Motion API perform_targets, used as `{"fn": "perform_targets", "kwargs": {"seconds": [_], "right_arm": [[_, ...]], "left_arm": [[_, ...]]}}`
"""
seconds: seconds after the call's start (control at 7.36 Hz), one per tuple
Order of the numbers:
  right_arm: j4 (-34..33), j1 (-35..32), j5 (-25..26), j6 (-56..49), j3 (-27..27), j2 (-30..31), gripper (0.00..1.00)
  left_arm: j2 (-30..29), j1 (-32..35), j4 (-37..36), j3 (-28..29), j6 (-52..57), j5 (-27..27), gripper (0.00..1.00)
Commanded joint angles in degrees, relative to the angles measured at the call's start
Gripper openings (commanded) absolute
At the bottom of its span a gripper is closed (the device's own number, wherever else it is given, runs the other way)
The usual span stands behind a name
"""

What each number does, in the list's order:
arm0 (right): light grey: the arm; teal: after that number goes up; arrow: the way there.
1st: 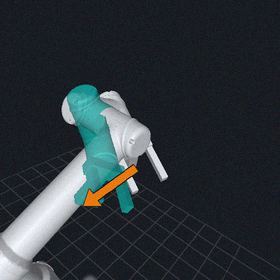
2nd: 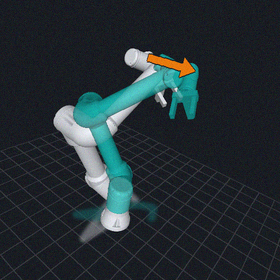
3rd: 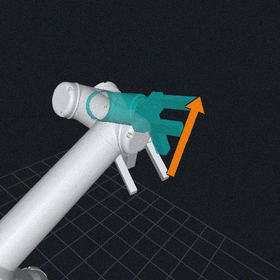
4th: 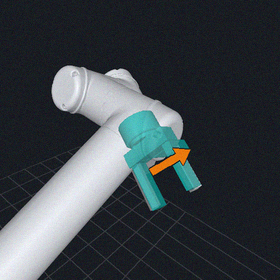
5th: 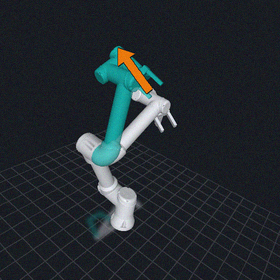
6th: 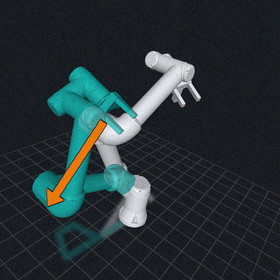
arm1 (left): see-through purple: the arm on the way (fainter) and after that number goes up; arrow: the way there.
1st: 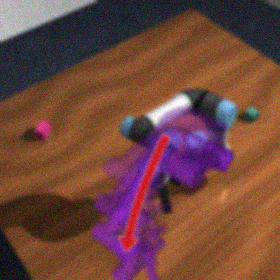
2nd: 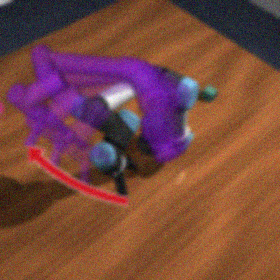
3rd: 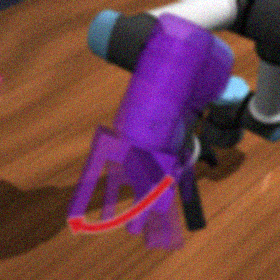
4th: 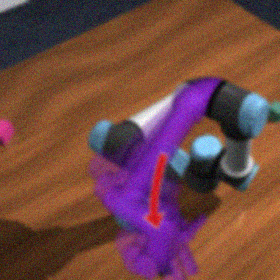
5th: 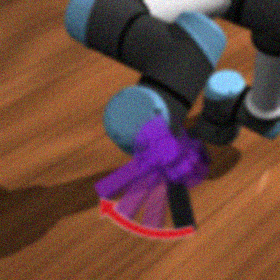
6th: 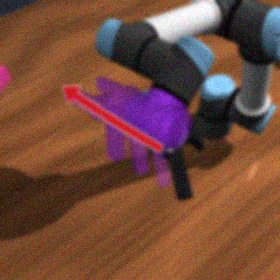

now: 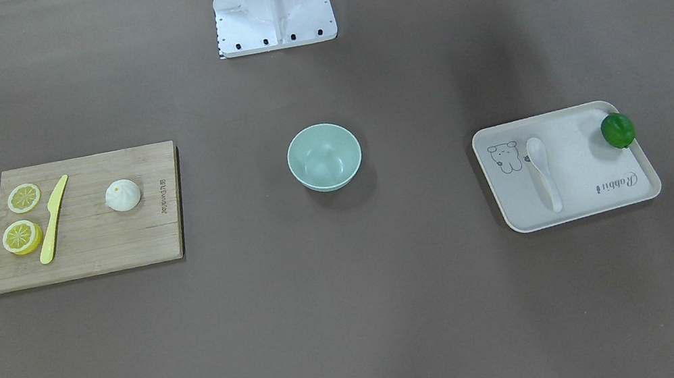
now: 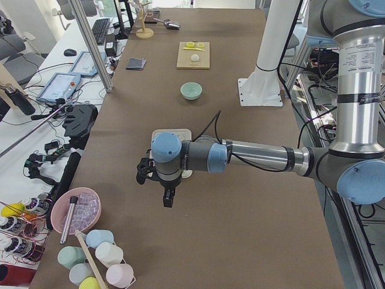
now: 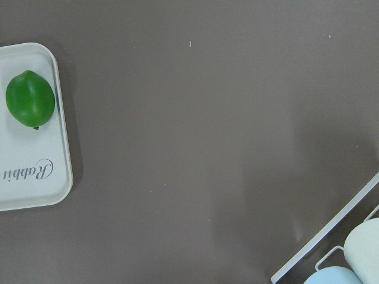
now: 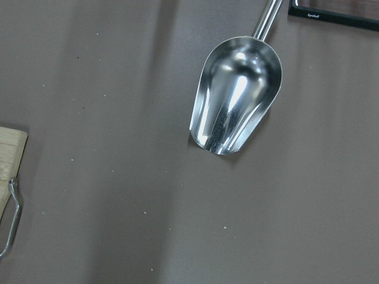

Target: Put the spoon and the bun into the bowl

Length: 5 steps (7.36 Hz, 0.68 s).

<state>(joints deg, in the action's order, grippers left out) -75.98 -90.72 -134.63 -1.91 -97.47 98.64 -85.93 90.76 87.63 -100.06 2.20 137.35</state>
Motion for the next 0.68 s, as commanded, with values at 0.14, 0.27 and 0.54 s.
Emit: {"fn": "perform_targets", "kwargs": {"seconds": [0.14, 0.27, 0.54], "right_arm": [[0.05, 0.02, -0.10, -0.11, -0.70, -0.02, 1.00], [-2.22, 0.80, -0.45, -0.03, -1.83, -0.37, 1.00], [-3.91, 3.42, -0.19, -2.37, -2.20, -0.90, 1.00]], "left_arm": [[0.67, -0.14, 2.20, -1.46, -0.61, -1.82, 0.99], [1.37, -0.14, 2.20, -1.37, -0.62, -1.99, 0.99], [1.81, -0.41, 1.85, -0.93, -0.53, -2.00, 0.99]]}}
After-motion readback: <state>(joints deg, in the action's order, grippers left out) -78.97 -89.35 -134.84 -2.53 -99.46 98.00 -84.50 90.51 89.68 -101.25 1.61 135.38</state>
